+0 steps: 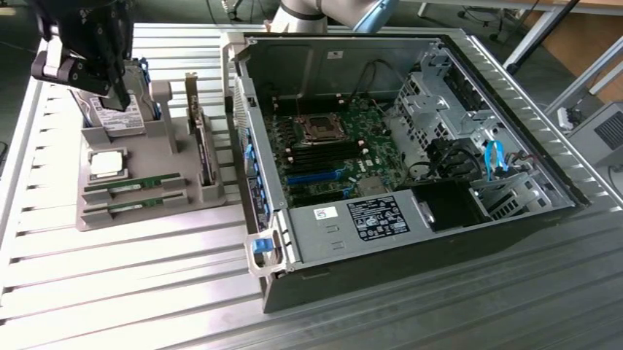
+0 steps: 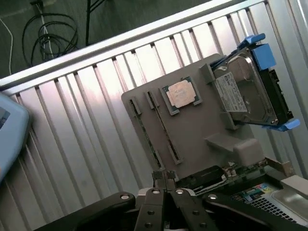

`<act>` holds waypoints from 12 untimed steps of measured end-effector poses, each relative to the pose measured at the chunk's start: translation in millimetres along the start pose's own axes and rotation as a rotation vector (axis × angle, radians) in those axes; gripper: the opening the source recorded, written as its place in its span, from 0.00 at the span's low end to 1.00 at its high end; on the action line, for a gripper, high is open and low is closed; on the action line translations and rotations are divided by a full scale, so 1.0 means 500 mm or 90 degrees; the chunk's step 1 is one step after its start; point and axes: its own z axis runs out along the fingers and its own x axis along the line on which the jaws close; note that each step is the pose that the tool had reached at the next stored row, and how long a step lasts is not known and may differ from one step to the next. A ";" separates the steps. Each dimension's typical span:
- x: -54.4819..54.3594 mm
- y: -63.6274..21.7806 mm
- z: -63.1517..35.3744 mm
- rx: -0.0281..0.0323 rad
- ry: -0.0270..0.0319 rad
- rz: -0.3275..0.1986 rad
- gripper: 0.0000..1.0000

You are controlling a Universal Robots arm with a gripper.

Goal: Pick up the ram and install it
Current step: 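Pick up the ram and move it above insertion slot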

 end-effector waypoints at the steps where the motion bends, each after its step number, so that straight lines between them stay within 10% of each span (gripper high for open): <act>1: 0.000 0.000 0.000 -0.0002 0.0005 -0.014 0.09; 12: 0.000 0.000 0.001 -0.0026 0.0058 -0.174 0.09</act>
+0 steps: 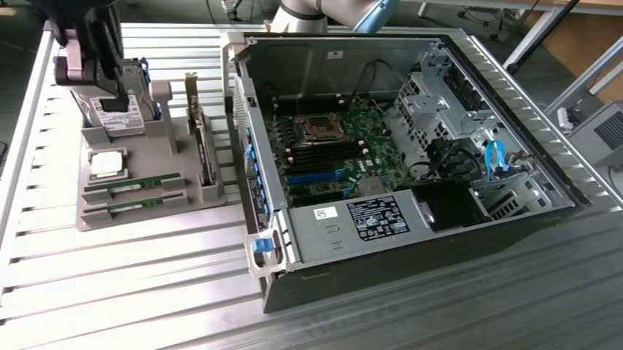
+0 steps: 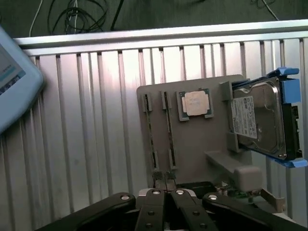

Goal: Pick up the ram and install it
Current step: 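Pick up the ram and move it above insertion slot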

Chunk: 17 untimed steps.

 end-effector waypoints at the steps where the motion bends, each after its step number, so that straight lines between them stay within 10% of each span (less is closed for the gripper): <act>1: 0.000 0.000 0.000 -0.0001 0.0002 -0.007 0.09; 8: 0.000 0.000 0.000 -0.0013 0.0025 -0.083 0.09; 15: 0.000 0.000 0.000 -0.0013 0.0025 -0.087 0.10; 17: 0.000 0.000 0.000 -0.0013 0.0025 -0.087 0.29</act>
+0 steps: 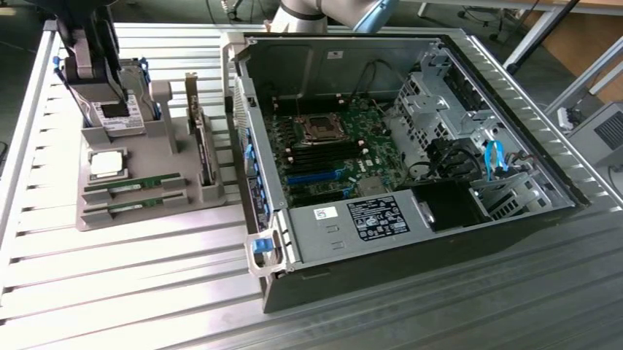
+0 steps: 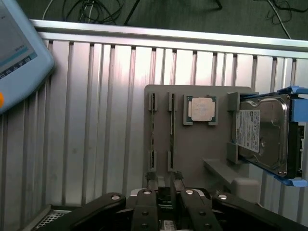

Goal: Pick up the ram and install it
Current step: 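Pick up the ram and move it above insertion slot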

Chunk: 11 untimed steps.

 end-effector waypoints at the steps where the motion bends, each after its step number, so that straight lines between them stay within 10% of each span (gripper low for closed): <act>1: 0.000 0.000 0.000 0.0000 0.0000 0.000 0.29; 11: 0.001 0.002 0.009 0.0004 -0.0053 0.000 0.35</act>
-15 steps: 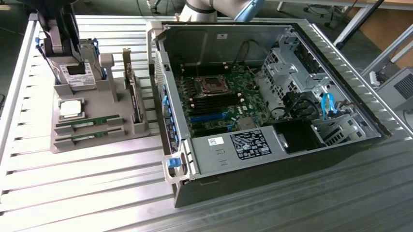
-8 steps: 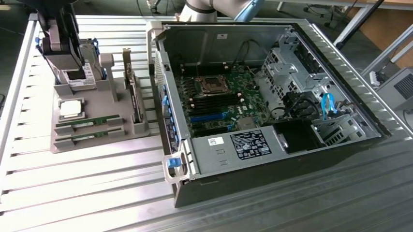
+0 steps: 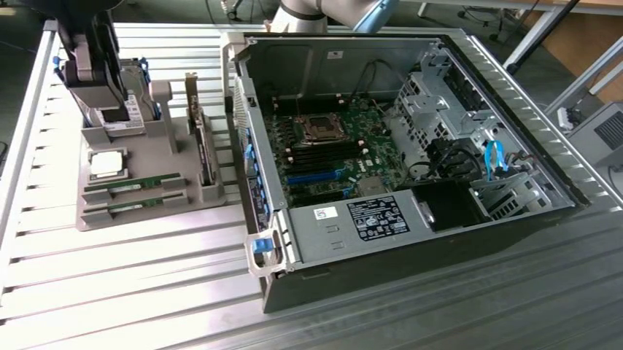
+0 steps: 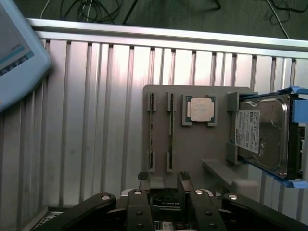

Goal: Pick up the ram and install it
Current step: 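Pick up the ram and move it above insertion slot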

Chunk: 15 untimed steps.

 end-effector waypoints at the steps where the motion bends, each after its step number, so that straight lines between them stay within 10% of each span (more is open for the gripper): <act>1: 0.001 0.000 0.001 0.0000 -0.0004 0.000 0.35; 15: 0.009 0.001 0.027 0.0010 -0.0143 -0.001 0.35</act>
